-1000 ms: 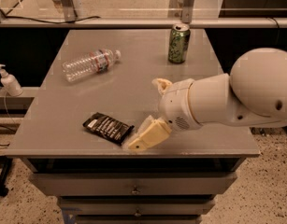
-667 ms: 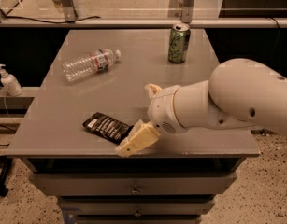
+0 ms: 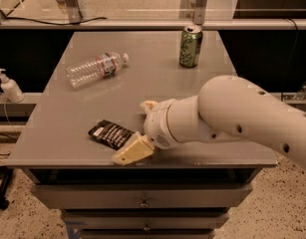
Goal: Move rxbar chocolate near water bottle
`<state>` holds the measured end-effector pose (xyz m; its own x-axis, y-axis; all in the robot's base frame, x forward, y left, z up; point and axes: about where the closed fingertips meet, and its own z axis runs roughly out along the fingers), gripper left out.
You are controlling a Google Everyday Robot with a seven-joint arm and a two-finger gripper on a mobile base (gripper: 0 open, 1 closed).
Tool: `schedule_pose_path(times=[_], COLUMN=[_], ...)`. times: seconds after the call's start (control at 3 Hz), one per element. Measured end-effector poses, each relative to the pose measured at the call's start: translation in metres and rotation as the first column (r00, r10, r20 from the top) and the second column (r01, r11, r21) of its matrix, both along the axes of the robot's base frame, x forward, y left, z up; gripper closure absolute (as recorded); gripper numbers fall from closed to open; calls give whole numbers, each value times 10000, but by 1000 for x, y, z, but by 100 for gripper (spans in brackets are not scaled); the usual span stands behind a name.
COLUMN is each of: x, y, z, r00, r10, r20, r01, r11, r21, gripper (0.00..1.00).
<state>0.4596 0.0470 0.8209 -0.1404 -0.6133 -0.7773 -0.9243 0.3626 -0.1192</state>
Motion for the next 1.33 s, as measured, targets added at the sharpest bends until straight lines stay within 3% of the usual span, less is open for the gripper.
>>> schedule_pose_path(times=[1.0,1.33], x=[6,6], y=[6,6], z=[-3,-2], r00=[9988,9988], r10=[-348,-349], r20=[-356,-356], r01=[349,351], r11=[9994,9994], r21=[38,38], gripper=[87,100])
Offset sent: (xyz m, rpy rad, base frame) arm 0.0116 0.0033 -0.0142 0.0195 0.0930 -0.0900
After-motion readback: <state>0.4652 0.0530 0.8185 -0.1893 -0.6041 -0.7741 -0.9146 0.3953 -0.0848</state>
